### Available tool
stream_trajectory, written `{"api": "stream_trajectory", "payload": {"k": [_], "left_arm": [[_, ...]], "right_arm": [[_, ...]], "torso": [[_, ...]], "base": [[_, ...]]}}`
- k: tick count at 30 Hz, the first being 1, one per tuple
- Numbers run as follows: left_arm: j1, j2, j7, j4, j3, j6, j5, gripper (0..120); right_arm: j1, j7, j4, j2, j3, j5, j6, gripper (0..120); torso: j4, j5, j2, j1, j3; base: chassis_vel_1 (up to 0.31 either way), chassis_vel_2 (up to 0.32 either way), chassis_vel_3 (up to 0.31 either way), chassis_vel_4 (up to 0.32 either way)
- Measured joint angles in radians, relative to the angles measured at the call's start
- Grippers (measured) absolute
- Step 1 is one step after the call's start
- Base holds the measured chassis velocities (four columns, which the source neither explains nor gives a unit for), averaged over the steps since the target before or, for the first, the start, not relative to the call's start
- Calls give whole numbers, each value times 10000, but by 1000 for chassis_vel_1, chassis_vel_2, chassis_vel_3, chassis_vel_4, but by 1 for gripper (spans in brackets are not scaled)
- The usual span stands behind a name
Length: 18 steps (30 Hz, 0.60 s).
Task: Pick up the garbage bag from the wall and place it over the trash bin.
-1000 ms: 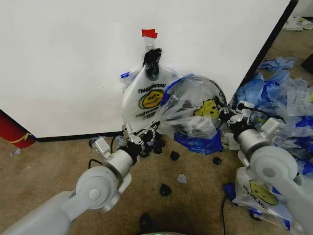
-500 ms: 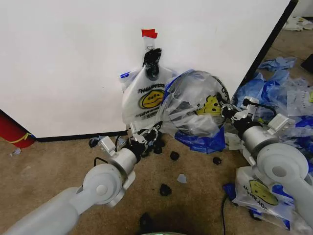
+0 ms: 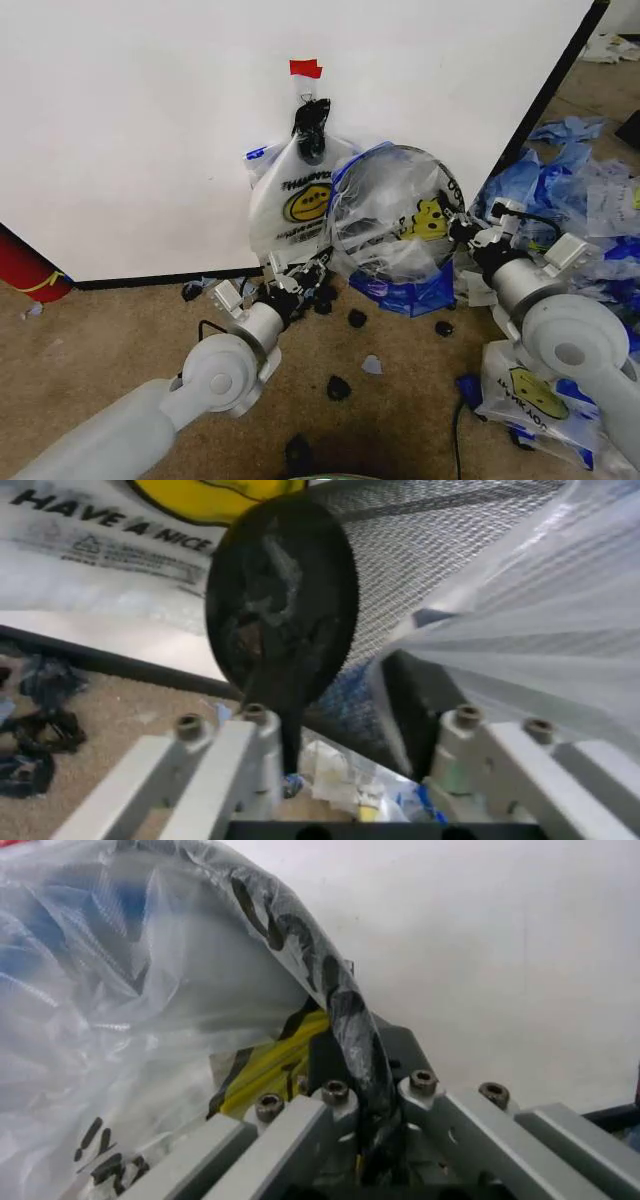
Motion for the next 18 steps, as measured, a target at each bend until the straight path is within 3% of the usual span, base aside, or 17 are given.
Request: {"api": "stream_trajectory", "payload": {"k": [2, 10, 14, 18], "left_arm": [[41, -60, 36, 88, 19, -34, 53, 47], [197, -57, 88, 158, -6, -154, 175, 70], [388, 54, 131, 183, -172, -157, 353, 90], [470, 92, 208, 257, -239, -154, 355, 98]], "right_arm": [[-19, -2, -1, -24, 5, -26, 0, 0], [-30, -58, -163, -52, 38, -133, 12, 0], [-24, -84, -181, -40, 70, -119, 15, 0], [27, -81, -180, -25, 143, -52, 15, 0]], "torso": [[0, 2, 0, 0, 0], [0, 3, 0, 0, 0], [0, 2, 0, 0, 0], [0, 3, 0, 0, 0]], "base": [[0, 0, 0, 0], [0, 0, 0, 0], [0, 0, 0, 0], [0, 0, 0, 0]]}}
